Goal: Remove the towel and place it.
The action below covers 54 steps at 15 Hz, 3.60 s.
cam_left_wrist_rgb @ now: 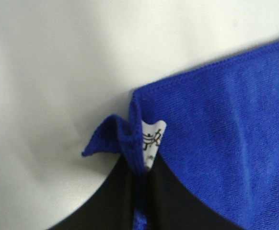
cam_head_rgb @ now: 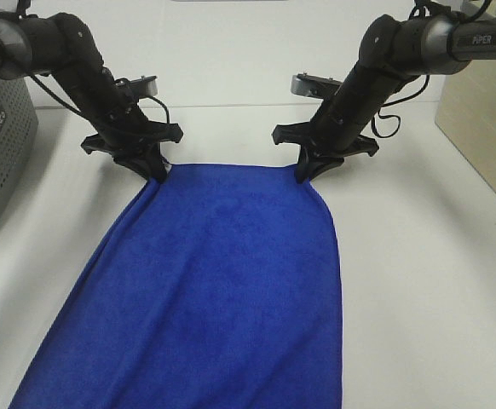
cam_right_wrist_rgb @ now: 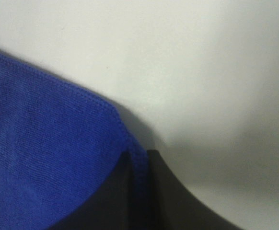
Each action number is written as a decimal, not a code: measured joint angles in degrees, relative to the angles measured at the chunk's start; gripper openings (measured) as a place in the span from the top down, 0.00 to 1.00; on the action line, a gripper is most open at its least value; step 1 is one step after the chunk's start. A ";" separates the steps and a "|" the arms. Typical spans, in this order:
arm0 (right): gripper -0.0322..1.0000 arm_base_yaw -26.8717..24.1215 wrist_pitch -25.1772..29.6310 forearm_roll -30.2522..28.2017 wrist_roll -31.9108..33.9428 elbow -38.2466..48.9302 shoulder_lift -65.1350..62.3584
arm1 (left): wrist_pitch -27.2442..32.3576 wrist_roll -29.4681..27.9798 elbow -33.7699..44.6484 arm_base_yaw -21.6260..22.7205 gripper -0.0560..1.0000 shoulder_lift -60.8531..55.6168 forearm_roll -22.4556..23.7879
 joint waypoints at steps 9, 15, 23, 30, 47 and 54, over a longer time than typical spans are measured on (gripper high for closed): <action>0.95 0.40 -7.73 -10.71 -10.54 -7.16 0.86 | -8.54 2.18 0.11 0.00 0.93 0.06 -0.06; 0.95 0.40 -22.52 -12.15 -13.58 -8.59 0.86 | -21.03 7.91 0.23 0.00 0.93 0.11 -0.06; 0.95 0.40 -32.43 -12.15 -13.81 -8.65 0.86 | -27.96 12.66 -6.07 0.00 0.93 0.69 4.81; 0.95 -1.49 -38.33 -11.69 -13.35 -8.65 0.97 | -37.53 23.15 -6.07 0.00 0.93 1.32 -1.83; 0.82 -2.18 -44.81 -6.36 -12.43 -8.82 7.85 | -50.53 27.73 -6.07 -0.92 0.71 6.76 -7.73; 0.35 -2.29 -38.10 -4.53 -12.49 -8.82 7.85 | -53.34 27.73 -6.07 -0.92 0.31 6.82 -8.77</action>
